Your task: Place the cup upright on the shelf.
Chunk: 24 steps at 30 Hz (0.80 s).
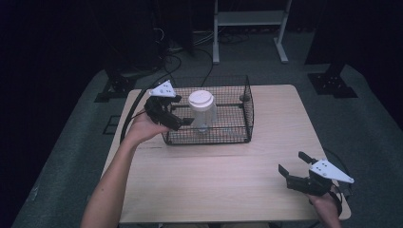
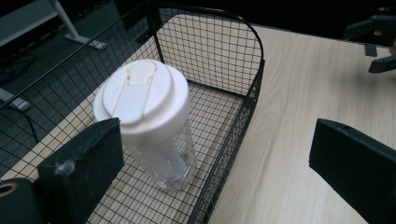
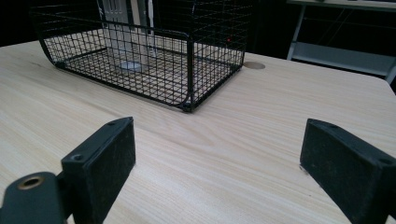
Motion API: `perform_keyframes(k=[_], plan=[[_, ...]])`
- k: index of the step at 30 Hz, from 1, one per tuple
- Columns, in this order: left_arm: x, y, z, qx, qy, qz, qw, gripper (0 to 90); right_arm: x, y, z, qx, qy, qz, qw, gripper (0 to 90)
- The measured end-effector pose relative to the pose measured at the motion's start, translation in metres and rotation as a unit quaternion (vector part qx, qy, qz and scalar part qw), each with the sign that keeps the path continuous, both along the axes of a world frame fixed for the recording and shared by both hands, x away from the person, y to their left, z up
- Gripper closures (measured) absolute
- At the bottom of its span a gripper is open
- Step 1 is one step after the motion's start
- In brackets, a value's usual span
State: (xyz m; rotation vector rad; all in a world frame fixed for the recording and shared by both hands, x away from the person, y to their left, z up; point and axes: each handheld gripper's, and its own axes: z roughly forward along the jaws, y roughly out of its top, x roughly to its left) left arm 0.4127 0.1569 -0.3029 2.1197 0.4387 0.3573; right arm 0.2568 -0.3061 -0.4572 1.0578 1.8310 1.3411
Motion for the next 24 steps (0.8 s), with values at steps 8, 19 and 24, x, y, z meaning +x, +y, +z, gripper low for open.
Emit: perform_keyframes(k=[8, 19, 24], plan=[[-0.01, 0.001, -0.009, -0.002, 0.0, -0.003, 1.0, 2.4, 0.001, 0.001, -0.002, -0.003, 0.001, 0.0, 1.0, 9.6], [-0.025, 0.006, -0.016, 0.001, -0.002, -0.011, 0.9999, 2.4, 0.001, 0.001, -0.002, -0.005, 0.001, -0.002, 1.0, 9.6], [-0.032, 0.007, -0.019, 0.002, -0.003, -0.014, 0.9999, 2.4, 0.001, 0.001, -0.003, -0.006, 0.002, -0.002, 1.0, 9.6]])
